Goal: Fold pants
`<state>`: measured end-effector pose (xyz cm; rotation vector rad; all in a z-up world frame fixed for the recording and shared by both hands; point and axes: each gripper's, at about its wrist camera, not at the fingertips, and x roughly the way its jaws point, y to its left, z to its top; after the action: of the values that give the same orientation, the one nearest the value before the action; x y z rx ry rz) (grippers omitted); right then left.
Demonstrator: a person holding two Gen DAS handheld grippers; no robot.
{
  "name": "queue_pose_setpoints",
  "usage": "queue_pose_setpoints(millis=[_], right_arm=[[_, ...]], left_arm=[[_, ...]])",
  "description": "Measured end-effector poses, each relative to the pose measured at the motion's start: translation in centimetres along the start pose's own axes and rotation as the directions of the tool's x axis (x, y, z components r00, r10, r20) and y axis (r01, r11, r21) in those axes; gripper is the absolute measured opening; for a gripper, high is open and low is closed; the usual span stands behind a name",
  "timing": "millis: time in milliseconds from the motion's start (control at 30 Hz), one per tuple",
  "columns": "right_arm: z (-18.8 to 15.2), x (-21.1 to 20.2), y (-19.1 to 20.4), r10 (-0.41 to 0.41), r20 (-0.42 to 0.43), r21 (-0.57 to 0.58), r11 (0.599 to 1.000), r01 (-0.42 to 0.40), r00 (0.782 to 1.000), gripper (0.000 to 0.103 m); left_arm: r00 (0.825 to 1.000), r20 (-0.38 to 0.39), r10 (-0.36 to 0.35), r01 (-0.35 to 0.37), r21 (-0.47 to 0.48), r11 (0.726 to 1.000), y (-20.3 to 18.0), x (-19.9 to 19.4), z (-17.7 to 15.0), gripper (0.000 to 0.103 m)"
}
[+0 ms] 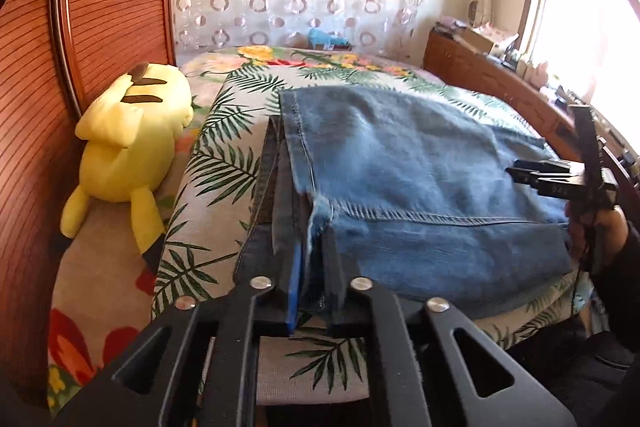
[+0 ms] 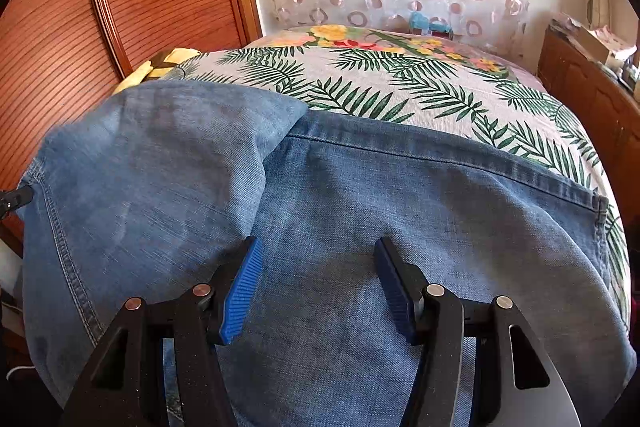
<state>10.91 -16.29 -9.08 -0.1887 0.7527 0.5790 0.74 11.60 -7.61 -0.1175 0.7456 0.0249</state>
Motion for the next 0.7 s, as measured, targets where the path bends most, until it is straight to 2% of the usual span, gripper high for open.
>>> queue_pose_setpoints(millis=[67, 100, 167, 233, 267, 300, 333, 367, 433, 567, 700], right_arm=[[0.0, 0.0, 0.4, -0.019, -0.004, -0.017, 1.0, 0.019, 1.0, 0.06], [0.0, 0.1, 0.5, -0.029, -0.006, -0.026, 0.999, 0.029, 1.0, 0.06], [-0.1, 0.1, 0.9, -0.047, -0.009, -0.043, 0.998, 0.046, 0.999, 0.06], [0.1, 0.3, 1.1, -0.057, -0.012, -0.053, 0.997, 0.056, 0.998, 0.06], [0.0, 0.3, 1.1, -0.058, -0.012, -0.055, 0.997, 0.057, 0.998, 0.061], [0.0, 0.3, 1.2, -0.058, -0.012, -0.056, 0.997, 0.058, 0.998, 0.061], [0.0, 0.3, 1.2, -0.058, -0.011, -0.055, 0.997, 0.057, 0.998, 0.061], [0.0, 0.3, 1.2, -0.056, -0.011, -0.054, 0.997, 0.056, 0.998, 0.061], [0.0, 0.3, 1.1, -0.054, -0.011, -0.053, 0.997, 0.053, 0.999, 0.061], [0.0, 0.5, 1.1, -0.054, -0.011, -0.055, 0.997, 0.053, 0.998, 0.061], [0.0, 0.5, 1.0, -0.052, -0.01, -0.055, 0.997, 0.052, 0.999, 0.061]], left_arm=[[1.0, 0.005, 0.0, 0.0, -0.009, 1.0, -0.1, 0.1, 0.1, 0.026], [1.0, 0.009, -0.004, 0.004, -0.013, 1.0, 0.0, 0.1, 0.3, 0.028], [1.0, 0.02, -0.01, 0.01, -0.016, 1.0, 0.0, 0.1, 0.5, 0.044], [0.999, 0.033, -0.02, 0.021, -0.009, 1.0, -0.3, -0.1, 0.6, 0.047], [0.999, 0.033, -0.023, 0.023, -0.006, 1.0, -0.3, -0.2, 0.6, 0.052], [0.999, 0.033, -0.027, 0.027, -0.001, 1.0, -0.6, -0.2, 0.8, 0.059], [0.999, 0.043, -0.031, 0.031, 0.0, 1.0, -0.8, -0.2, 0.9, 0.073], [0.998, 0.053, -0.037, 0.037, -0.002, 0.999, -0.9, -0.3, 1.0, 0.079], [0.996, 0.06, -0.063, 0.063, -0.003, 0.998, -1.4, -0.3, 1.2, 0.079], [0.996, 0.077, -0.05, 0.049, 0.01, 0.999, -3.0, 0.0, 1.7, 0.079], [0.995, 0.057, -0.079, 0.079, 0.019, 0.997, -4.9, 1.3, 1.6, 0.079]])
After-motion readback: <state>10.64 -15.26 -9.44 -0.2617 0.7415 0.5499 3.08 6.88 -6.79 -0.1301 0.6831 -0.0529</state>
